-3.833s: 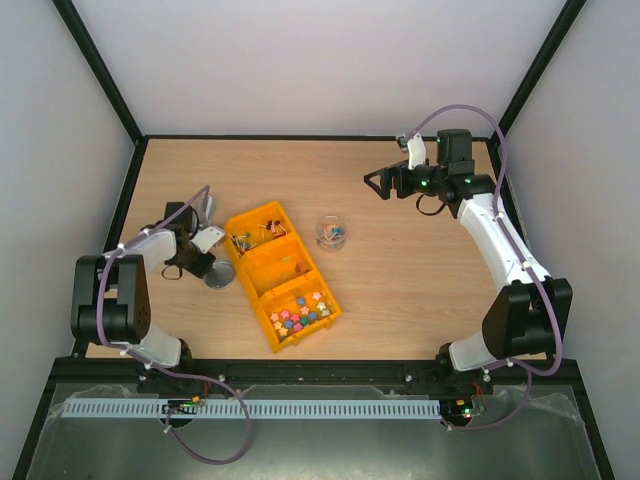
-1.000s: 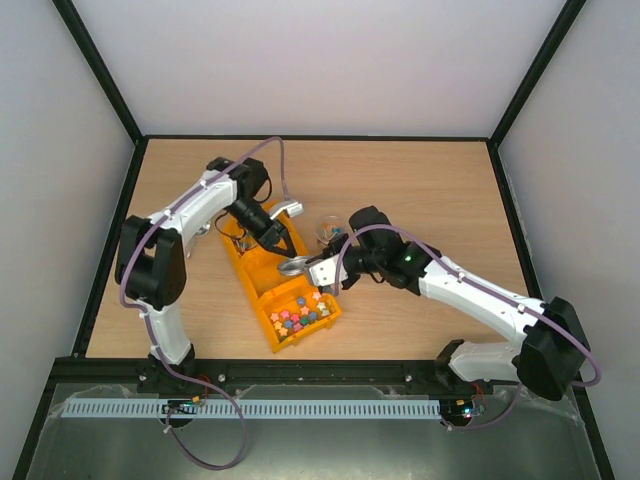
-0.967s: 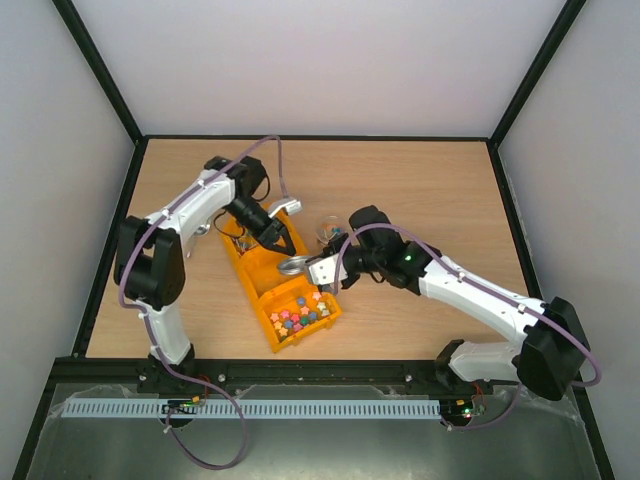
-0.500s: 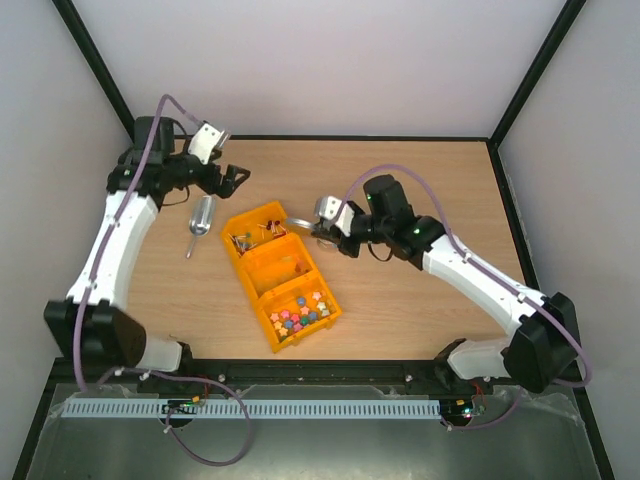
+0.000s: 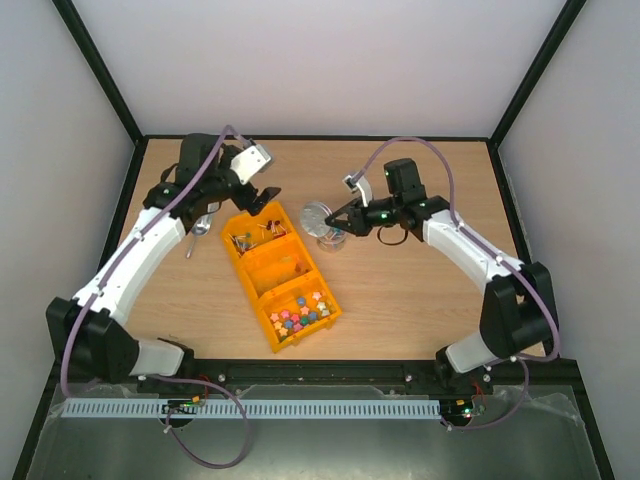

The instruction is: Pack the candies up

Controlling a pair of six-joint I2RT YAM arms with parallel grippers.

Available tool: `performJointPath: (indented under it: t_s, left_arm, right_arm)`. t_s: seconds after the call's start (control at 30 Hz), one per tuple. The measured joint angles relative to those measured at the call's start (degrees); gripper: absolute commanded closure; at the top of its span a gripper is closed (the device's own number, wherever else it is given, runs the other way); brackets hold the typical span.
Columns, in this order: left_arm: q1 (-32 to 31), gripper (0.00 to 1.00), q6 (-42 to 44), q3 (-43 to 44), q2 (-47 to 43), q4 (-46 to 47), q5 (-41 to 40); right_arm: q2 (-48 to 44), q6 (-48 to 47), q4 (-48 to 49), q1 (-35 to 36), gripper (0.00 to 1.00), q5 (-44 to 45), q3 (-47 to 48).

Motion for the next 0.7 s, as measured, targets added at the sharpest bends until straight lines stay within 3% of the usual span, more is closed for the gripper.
performJointPath:
  t_s: [0.4,0.7]
  left_arm:
    - [-2.9,0.01,7.1,7.2,11.8,-12.5,6.9]
    - [-3.9,0.01,9.7,15.6,21.8,-21.5,9.4]
  right_arm:
    - [17.3,10.9,-0.1,-9.7,0.93,-11.7,6.9]
    - [23.5,22.4,6.0,-10.3,0.93,-16.0,7.1]
